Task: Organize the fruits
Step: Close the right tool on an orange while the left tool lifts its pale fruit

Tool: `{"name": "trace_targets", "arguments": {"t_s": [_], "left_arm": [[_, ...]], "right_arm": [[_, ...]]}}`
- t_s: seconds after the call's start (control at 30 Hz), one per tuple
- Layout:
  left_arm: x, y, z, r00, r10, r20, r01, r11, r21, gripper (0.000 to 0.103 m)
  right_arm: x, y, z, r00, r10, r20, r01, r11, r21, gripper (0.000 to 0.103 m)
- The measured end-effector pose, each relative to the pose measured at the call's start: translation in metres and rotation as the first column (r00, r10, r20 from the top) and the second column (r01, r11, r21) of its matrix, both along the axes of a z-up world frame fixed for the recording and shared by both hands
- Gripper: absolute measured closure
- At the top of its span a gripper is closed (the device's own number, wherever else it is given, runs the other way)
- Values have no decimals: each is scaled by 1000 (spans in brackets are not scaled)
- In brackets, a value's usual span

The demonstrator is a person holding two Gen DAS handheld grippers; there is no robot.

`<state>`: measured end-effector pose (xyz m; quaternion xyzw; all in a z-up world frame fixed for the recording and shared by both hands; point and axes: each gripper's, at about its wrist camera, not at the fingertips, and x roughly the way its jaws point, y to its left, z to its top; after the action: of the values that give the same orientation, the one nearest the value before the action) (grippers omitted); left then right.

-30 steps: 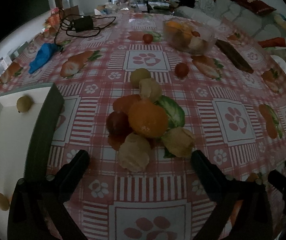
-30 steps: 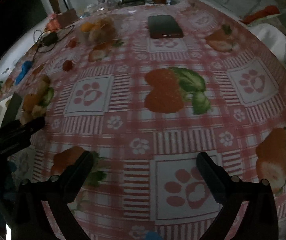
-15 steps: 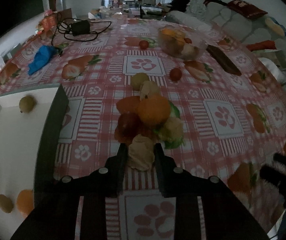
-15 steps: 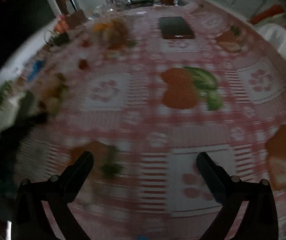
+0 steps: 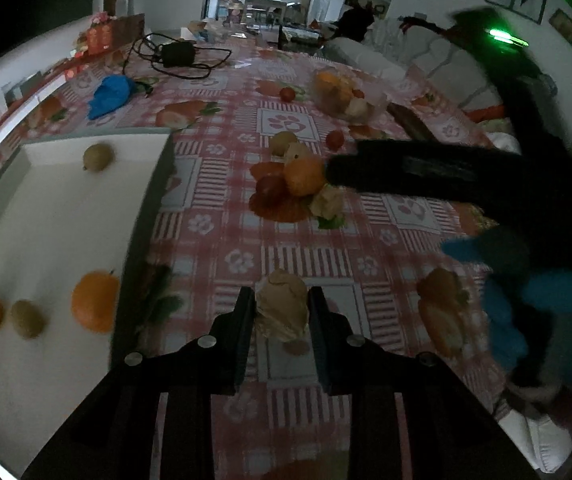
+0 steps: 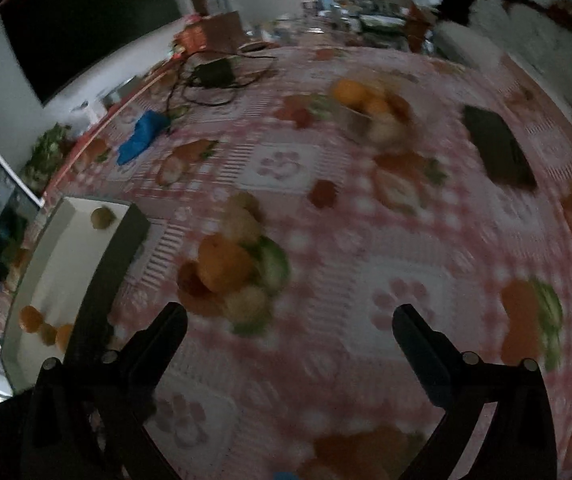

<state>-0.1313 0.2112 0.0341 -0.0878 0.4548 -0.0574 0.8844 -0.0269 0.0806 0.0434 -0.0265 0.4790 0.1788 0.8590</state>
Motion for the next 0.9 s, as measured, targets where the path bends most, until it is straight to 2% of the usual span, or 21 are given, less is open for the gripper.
{"name": "trace_targets", "arguments": {"t_s": [0.03, 0.1, 0.17, 0.23, 0.3, 0.37, 0.57, 0.9], "left_arm": [[-1, 1, 1, 1000, 2, 0, -2, 1000, -3, 73], [-4, 6, 2, 1000, 6, 4, -6, 1000, -13, 73], [-5, 10, 4, 1000, 9, 8, -9, 1000, -25, 73], [-6, 12, 6, 1000, 9, 16, -8, 1000, -24, 73], [-7, 13, 8, 1000, 7, 22, -6, 1000, -26, 73], [-6, 14, 9, 1000, 9, 23, -8, 999, -35, 73], [-12, 14, 15, 999, 10, 33, -9, 999, -42, 73], [-40, 27, 52, 997, 17, 74, -13, 999, -45, 73]], "right_arm": [[4, 11, -2, 1000, 17, 6, -17, 1000, -16, 3], [13, 23, -8, 999, 43, -4, -43, 998, -35, 18], [21, 31, -16, 998, 49, -34, -50, 998, -34, 21], [28, 33, -22, 998, 33, -54, -34, 999, -21, 30], [34, 35, -27, 995, 36, -88, -34, 999, 23, 50], [36, 35, -28, 994, 35, -108, -30, 998, 53, 64], [26, 25, -25, 993, 15, -117, -8, 998, 67, 64], [-3, -2, 19, 989, 12, -148, 17, 981, 191, 64]]}}
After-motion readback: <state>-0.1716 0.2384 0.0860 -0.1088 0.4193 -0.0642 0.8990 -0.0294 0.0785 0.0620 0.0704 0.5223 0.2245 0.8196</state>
